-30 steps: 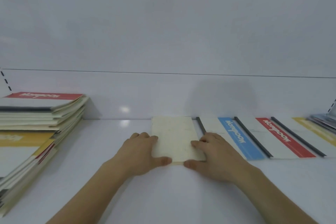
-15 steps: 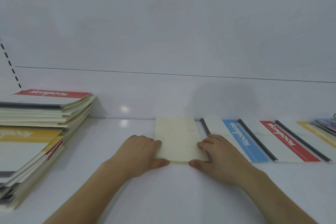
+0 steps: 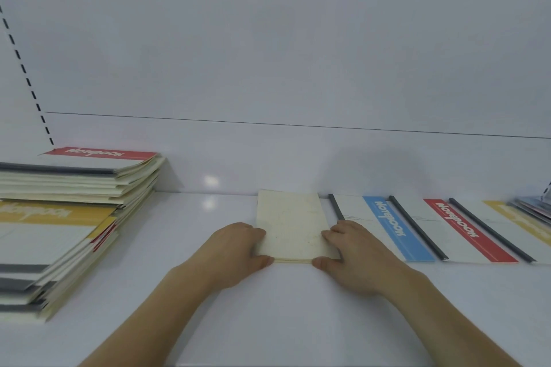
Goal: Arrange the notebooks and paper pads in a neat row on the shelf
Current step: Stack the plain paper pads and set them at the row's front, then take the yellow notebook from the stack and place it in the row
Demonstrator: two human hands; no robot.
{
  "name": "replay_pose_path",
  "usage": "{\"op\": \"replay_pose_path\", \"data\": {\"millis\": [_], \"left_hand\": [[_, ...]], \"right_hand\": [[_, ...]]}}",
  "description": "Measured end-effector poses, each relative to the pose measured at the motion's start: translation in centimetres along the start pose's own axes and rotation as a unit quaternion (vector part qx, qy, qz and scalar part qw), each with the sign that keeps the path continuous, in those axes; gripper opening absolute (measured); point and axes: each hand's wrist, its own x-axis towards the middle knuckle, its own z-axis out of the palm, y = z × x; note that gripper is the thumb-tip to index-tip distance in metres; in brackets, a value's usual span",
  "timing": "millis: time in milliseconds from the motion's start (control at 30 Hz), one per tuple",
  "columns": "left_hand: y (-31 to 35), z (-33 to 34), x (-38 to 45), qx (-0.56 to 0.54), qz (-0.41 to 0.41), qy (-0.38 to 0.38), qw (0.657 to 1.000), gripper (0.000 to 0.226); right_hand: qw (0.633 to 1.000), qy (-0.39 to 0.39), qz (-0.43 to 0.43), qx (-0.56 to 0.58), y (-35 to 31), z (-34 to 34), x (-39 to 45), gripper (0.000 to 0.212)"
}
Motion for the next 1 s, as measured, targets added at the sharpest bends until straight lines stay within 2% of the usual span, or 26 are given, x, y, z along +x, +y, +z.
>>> {"op": "replay_pose_path", "data": {"millis": [367, 500, 633, 800, 1000], "left_hand": [[1.0, 0.3, 0.1, 0.017, -0.012, -0.029, 0.999, 0.049], [1.2, 0.2, 0.0, 0.019, -0.015, -0.029, 0.999, 0.045], [1.6, 0.4, -0.5, -0.008, -0.039, -0.012, 0.999, 0.052], [1.3, 0.0, -1.8, -0.031, -0.041, 0.074, 0.996, 0.069], [-0.1, -2.3, -5.2, 0.001, -0.047, 0.207, 0.977, 0.049]], "right_hand": [[0.999, -0.029, 0.024, 0.017, 0.4, -0.2, -0.3, 0.062], [0.999, -0.01, 0.025, 0.019, 0.4, 0.2, -0.6, 0.061], [0.999, -0.001, 0.029, 0.013, 0.1, 0.2, -1.0, 0.066], [0.999, 0.043, 0.011, 0.015, -1.5, 0.2, -1.2, 0.071], [0.995, 0.085, -0.048, 0.008, -6.6, -0.5, -0.8, 0.064]]}}
